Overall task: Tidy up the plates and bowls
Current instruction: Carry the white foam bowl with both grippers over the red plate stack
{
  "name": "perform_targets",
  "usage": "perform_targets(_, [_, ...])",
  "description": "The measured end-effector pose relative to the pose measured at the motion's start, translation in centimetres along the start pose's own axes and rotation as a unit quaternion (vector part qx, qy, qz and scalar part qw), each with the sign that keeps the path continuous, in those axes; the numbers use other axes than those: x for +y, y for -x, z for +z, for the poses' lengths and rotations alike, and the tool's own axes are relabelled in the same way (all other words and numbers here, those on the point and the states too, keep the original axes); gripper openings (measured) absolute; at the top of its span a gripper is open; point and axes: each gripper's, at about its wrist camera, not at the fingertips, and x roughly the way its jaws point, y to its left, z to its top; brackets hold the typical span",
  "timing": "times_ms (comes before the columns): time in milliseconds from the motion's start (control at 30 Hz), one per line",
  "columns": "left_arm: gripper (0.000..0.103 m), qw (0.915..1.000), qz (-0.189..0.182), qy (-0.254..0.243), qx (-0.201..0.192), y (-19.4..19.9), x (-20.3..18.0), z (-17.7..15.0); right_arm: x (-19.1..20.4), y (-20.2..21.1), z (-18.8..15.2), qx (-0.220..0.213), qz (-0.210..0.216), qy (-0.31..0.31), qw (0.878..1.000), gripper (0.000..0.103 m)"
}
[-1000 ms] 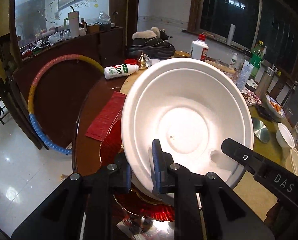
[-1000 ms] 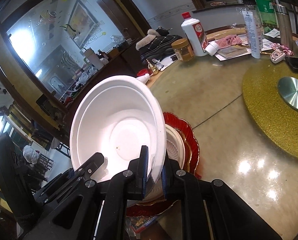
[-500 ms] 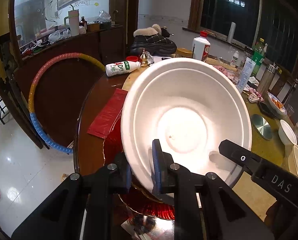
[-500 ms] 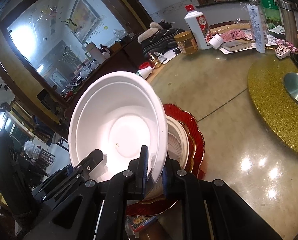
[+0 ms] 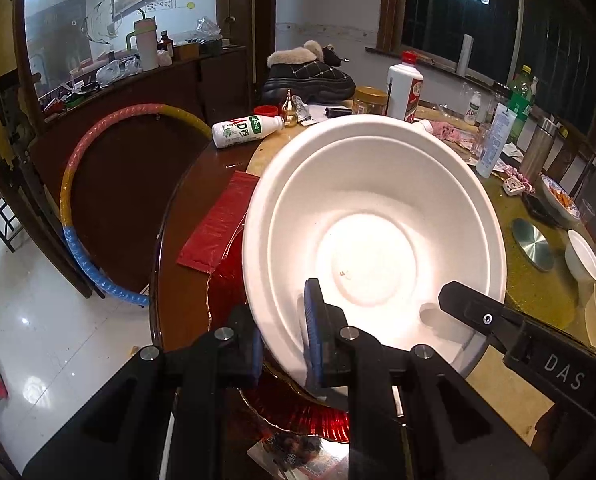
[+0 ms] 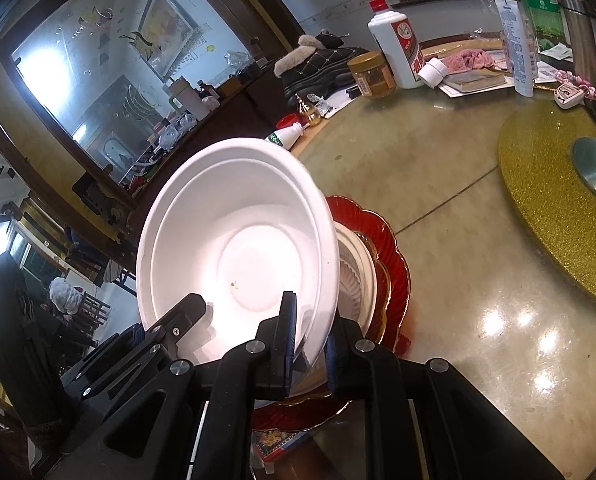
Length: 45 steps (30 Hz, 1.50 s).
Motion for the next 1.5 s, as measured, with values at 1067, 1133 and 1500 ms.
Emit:
perform_targets(1067, [0.016,0.9996,0.000,0.005,0.027,-1.2,0.8,-0.5,0.3,-0.7,-0.4,0.012,-0.012,0.008,1.000,0.015])
perform_targets(1133, [0.016,0.9996,0.000,0.005,0.027,-1.2,0.8,-0.5,0.3,-0.6,-0.4,0.011,-0.012,0.008,1.000,0.015])
perform_targets(1500, [0.016,0.9996,0.000,0.006,0.028,-1.2,0.9,-0.5,0.4,-0.6,-0.4,0.011,-0.013,0.009,1.000,0.015])
